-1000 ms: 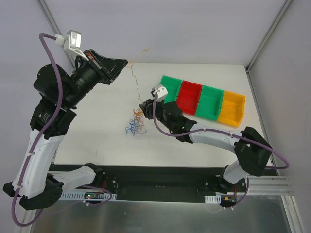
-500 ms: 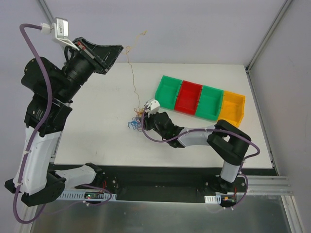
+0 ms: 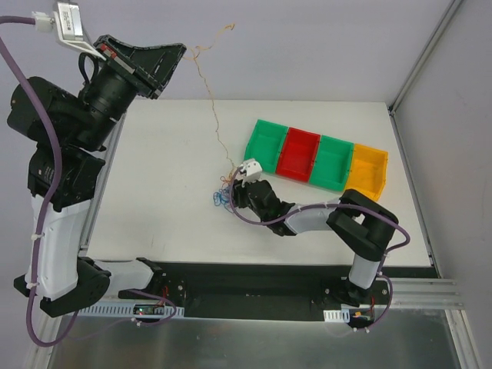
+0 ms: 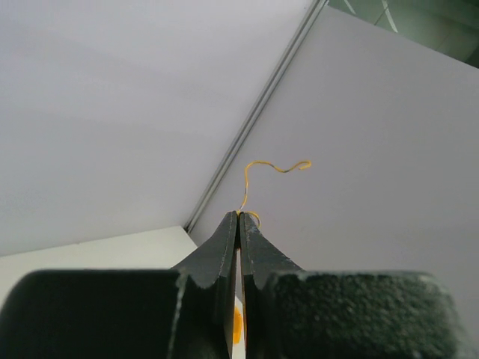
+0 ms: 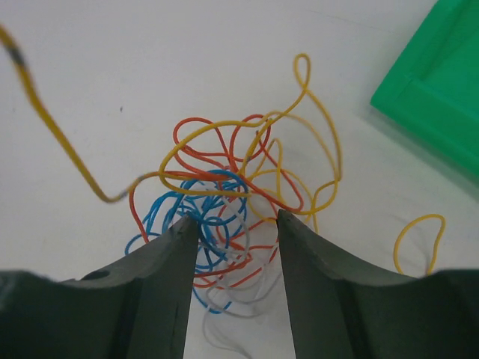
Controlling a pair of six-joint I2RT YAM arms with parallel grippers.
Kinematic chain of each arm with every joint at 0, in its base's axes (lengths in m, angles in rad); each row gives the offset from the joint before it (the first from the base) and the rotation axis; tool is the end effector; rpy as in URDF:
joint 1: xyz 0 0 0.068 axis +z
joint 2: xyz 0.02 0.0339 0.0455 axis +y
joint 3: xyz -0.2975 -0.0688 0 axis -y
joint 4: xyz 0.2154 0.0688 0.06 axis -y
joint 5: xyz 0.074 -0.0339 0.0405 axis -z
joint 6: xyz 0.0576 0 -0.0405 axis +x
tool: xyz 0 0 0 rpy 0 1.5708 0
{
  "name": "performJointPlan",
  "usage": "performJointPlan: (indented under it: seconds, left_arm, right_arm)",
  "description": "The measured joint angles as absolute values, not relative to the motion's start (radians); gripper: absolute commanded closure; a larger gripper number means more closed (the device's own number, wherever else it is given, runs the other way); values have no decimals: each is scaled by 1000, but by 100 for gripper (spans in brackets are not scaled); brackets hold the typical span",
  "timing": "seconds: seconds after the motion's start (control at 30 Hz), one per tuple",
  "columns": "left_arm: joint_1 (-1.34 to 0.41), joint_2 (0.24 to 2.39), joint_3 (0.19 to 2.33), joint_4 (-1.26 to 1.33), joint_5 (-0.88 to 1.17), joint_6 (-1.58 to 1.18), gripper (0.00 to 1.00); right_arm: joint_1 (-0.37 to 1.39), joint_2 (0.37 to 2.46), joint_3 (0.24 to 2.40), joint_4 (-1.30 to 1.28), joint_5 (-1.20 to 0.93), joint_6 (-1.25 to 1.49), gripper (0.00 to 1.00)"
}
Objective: Untangle the cables
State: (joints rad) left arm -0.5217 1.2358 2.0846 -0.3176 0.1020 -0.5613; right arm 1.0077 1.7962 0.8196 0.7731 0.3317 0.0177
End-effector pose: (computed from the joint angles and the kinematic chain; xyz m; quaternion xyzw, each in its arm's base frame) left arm 0.1121 -0.0712 0.6623 0.0344 0.4968 -0.4685 0.7297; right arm 0.2201 0.3135 0.2326 -0.2715 0.7224 0.1940 0.6056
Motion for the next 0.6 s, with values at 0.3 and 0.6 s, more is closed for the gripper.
performJointPlan:
  seconds: [0.3, 0.6]
  left_arm:
    - [-522, 1321, 2304, -323, 84, -454, 100]
    - [-522, 1367, 2418, -247, 43, -395, 100]
  right_arm:
    - [966, 1797, 827, 670, 391, 112, 42]
    - [960, 1856, 867, 591, 414, 178, 40]
